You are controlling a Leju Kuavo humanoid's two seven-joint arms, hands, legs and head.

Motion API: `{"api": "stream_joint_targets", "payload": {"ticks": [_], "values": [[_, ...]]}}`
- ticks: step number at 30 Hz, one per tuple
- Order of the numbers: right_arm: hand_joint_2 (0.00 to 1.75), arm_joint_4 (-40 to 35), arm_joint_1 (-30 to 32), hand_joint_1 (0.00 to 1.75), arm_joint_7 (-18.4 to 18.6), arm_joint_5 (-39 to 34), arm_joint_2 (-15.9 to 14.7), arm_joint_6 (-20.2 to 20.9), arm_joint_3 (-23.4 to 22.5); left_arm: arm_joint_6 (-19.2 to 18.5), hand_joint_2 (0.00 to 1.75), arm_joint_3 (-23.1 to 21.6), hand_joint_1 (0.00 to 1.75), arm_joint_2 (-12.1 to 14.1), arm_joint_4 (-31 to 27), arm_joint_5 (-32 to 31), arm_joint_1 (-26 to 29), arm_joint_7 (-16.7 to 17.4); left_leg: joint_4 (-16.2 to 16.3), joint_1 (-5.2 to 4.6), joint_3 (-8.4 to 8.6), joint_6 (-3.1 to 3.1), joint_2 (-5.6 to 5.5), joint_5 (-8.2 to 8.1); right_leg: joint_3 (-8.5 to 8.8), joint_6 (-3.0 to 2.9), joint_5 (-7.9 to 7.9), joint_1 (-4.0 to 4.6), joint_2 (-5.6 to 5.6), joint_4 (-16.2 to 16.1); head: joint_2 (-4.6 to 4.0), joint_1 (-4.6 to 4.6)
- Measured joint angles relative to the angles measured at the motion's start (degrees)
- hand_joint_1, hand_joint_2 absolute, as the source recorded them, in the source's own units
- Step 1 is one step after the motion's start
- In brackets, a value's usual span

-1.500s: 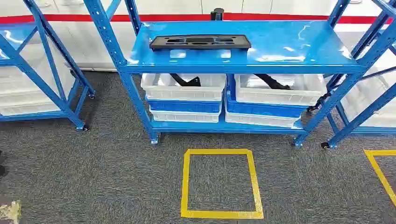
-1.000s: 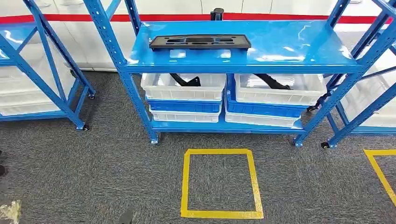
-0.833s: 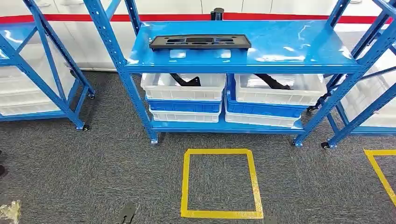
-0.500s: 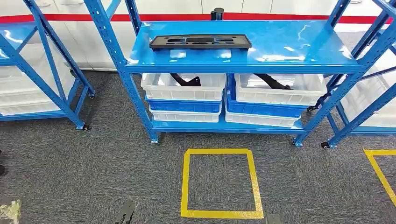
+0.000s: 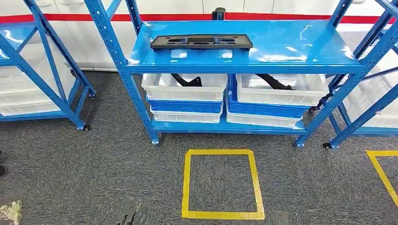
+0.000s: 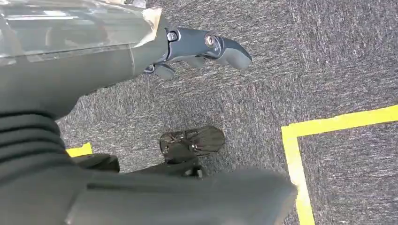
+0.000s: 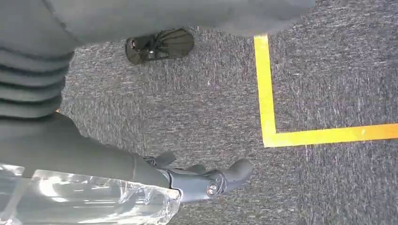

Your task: Take the parts from the cabinet and place them on the table.

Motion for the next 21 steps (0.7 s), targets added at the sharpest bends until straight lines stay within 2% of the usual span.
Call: {"api": "stream_joint_targets", "payload": {"ticks": [4,5,7,11,13,15,17,21], "values": [[1.75,-3.4,0.0,0.00,-4.9,0.4,-1.1,-3.4,-0.5,-0.1,0.00,-0.1,0.00,0.0,0.0,0.6,0.0,-0.6,0.0,-0.04,0.00,0.01,0.00,0.01,0.01,0.01,0.01,-0.04,0.00,0.0,0.00,-0.04],[0.00,-6.2,0.1,0.00,-5.7,1.1,-1.9,-4.6,-1.1,-0.4,0.00,-0.3,0.00,0.0,0.0,0.9,0.0,-1.0,0.0,-0.09,0.00,0.03,0.01,0.03,0.00,0.01,0.01,-0.09,0.00,0.0,0.00,-0.02],[0.00,-13.6,1.1,0.00,-5.3,3.1,-3.8,-6.0,-2.3,-1.1,0.00,-0.7,0.00,0.0,0.1,1.7,0.0,-1.5,0.0,-0.14,-0.01,0.07,-0.01,0.05,0.01,0.02,0.02,-0.13,-0.02,0.0,0.00,0.00],[0.00,-33.9,4.7,0.00,-4.4,10.0,-6.5,-5.5,-5.4,-2.4,0.00,-1.6,0.00,0.1,0.1,3.0,-0.1,-2.0,0.1,-0.15,-0.03,0.07,-0.01,0.05,0.00,0.04,0.03,-0.16,-0.01,0.0,0.00,-0.02],[0.00,-41.7,5.5,0.00,-3.8,12.9,-7.3,-5.4,-6.2,-2.4,0.00,-2.0,0.00,0.1,0.1,3.3,-0.2,-2.4,0.1,-0.15,-0.02,0.07,0.00,0.05,-0.02,0.05,0.04,-0.17,0.00,0.0,0.00,-0.02],[0.00,-46.1,6.4,0.00,-3.9,14.5,-7.8,-5.4,-6.4,-2.3,0.00,-2.1,0.00,0.1,0.1,3.6,-0.2,-2.8,0.1,-0.15,-0.04,0.07,-0.01,0.05,-0.02,0.05,0.03,-0.17,-0.01,0.0,0.00,-0.04],[0.00,-54.7,6.8,0.00,-4.8,17.0,-8.7,-5.9,-6.8,-2.3,0.00,-2.6,0.00,0.2,0.1,3.9,-0.2,-3.4,0.1,-0.14,-0.07,0.07,0.00,0.05,-0.03,0.05,0.03,-0.17,-0.01,0.0,0.00,-0.02],[0.00,-65.1,5.3,0.00,-5.6,20.8,-10.0,-6.6,-6.9,-2.3,0.00,-2.9,0.00,0.1,0.2,4.5,-0.2,-4.6,0.1,-0.14,-0.08,0.07,0.00,0.05,-0.02,0.05,0.03,-0.15,0.00,0.0,0.00,-0.02]]}}
